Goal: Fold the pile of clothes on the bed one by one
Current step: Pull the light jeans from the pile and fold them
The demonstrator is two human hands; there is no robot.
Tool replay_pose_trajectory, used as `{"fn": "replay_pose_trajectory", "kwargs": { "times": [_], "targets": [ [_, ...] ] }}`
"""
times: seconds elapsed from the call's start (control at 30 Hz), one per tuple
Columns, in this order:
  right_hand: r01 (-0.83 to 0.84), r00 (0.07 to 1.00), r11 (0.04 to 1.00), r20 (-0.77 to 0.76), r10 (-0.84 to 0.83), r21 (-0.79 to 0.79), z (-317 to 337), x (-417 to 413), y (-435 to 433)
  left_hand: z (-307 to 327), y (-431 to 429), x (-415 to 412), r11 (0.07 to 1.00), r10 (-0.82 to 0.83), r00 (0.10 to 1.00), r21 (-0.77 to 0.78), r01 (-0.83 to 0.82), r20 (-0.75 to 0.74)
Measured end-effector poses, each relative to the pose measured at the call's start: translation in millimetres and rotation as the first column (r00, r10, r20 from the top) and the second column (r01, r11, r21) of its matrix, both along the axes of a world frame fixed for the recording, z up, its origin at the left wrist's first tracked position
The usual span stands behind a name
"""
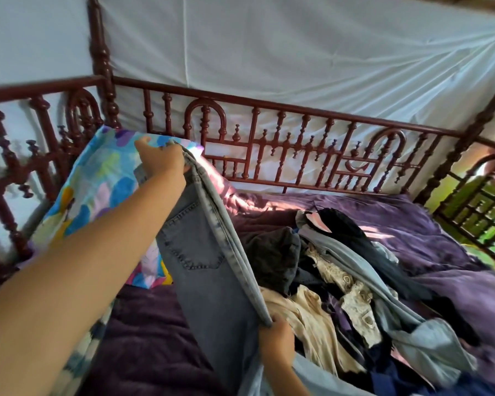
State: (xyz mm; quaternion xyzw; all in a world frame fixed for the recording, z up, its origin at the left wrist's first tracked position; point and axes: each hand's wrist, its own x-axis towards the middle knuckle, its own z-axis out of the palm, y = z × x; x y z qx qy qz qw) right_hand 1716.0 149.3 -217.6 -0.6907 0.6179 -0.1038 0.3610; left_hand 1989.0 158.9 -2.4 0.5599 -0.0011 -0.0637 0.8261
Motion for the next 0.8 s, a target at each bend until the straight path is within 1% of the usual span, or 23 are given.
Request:
{"fn": "replay_pose_trajectory", "kwargs": {
  "times": [0.07, 0.13, 0.17, 0.23, 0.33, 0.4, 0.5, 0.57, 0.63, 0.7, 0.77, 0.8],
  "targets": [
    [0.049, 0.999, 0.998, -0.019, -0.050, -0.039, 6, -10, -17, 8, 4, 10, 0.999, 0.025, 1.000, -0.041, -0.025, 0.003],
    [0.063, 0.996, 0.992, -0.049, -0.069, -0.113, 17, -17, -35, 16, 9, 14, 0.996, 0.012, 1.000, -0.085, -0.014, -0.022],
    [0.079, 0.995, 0.986, -0.045, -0.087, -0.144, 25, -18, -45, 19, 13, 15, 0.995, 0.014, 0.999, -0.100, -0.018, -0.041],
    [0.144, 0.990, 0.967, 0.018, -0.143, -0.208, 51, -17, -66, 25, 22, 20, 0.987, 0.028, 0.996, -0.156, -0.041, -0.081],
    [0.249, 0.966, 0.901, 0.153, -0.206, -0.357, 128, -8, -103, 36, 40, 38, 0.959, 0.050, 0.985, -0.269, -0.094, -0.166],
    [0.263, 0.955, 0.843, 0.254, -0.156, -0.468, 198, -1, -122, 46, 53, 48, 0.947, 0.034, 0.981, -0.307, -0.093, -0.191],
    [0.283, 0.933, 0.727, 0.355, -0.057, -0.626, 294, 9, -144, 61, 68, 63, 0.944, -0.004, 0.989, -0.327, -0.044, -0.145],
    [0.291, 0.921, 0.656, 0.389, 0.005, -0.697, 332, 16, -156, 69, 78, 71, 0.953, -0.025, 0.997, -0.303, 0.001, -0.075],
    [0.252, 0.927, 0.617, 0.370, 0.068, -0.746, 343, 24, -160, 71, 90, 72, 0.950, -0.024, 1.000, -0.313, 0.016, -0.020],
    [0.131, 0.949, 0.604, 0.275, 0.153, -0.787, 321, 34, -158, 58, 108, 74, 0.952, 0.041, 0.999, -0.302, -0.050, -0.034],
    [-0.073, 0.968, 0.598, 0.087, 0.235, -0.798, 270, 44, -154, 23, 131, 89, 0.969, 0.100, 0.993, -0.221, -0.112, -0.064],
    [-0.192, 0.960, 0.596, -0.025, 0.277, -0.780, 237, 50, -149, -2, 143, 100, 0.977, 0.142, 0.987, -0.149, -0.151, -0.070]
  ]
}}
